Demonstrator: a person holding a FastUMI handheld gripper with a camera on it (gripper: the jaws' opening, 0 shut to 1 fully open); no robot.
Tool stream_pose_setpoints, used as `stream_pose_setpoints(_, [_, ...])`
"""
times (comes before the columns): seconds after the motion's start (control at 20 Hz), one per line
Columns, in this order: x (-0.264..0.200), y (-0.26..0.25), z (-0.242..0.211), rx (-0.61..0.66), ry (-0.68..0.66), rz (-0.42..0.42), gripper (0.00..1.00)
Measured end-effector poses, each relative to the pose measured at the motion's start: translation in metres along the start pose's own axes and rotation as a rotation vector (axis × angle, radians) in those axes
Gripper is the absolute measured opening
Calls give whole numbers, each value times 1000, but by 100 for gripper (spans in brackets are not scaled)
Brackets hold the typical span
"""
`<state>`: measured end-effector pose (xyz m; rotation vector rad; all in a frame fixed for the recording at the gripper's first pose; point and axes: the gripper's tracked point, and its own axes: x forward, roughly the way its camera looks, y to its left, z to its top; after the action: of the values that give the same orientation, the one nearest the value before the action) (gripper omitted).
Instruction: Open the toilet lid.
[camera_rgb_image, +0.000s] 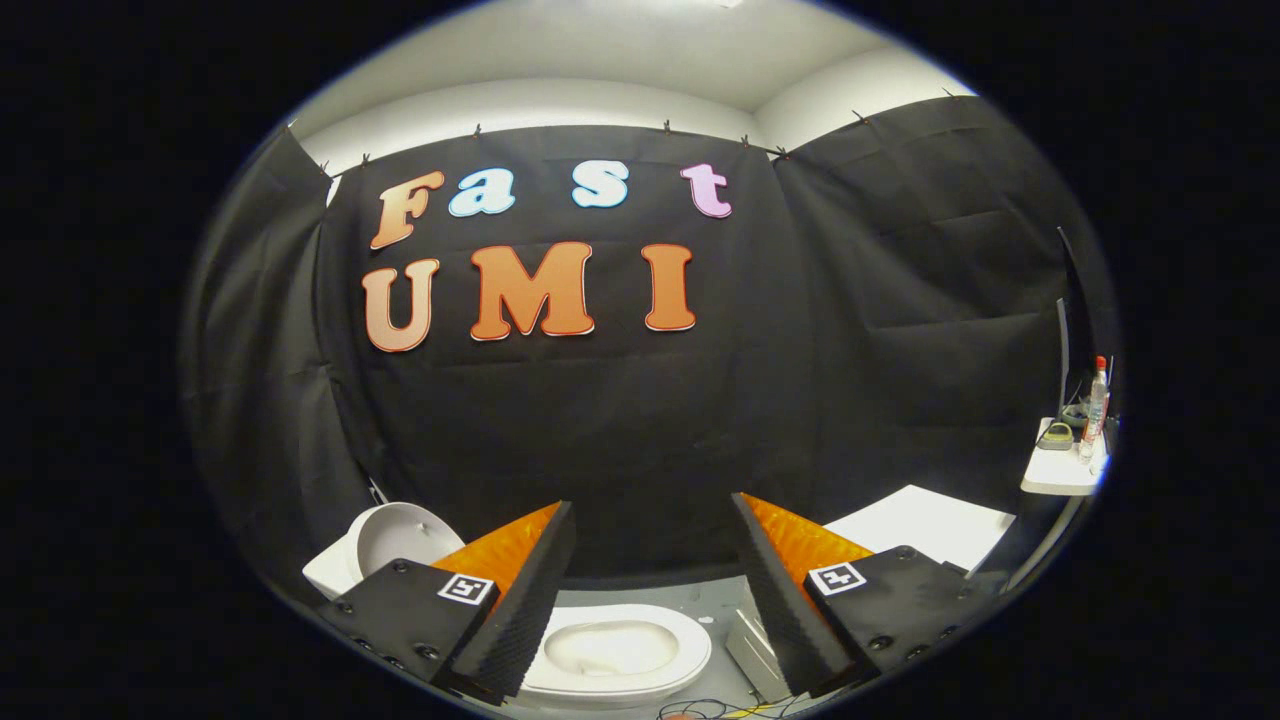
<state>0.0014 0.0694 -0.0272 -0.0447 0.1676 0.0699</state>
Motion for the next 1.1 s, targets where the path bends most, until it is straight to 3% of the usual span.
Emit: stream_pose_setpoints(1.1, [2, 1, -8, -6, 13, 6, 99])
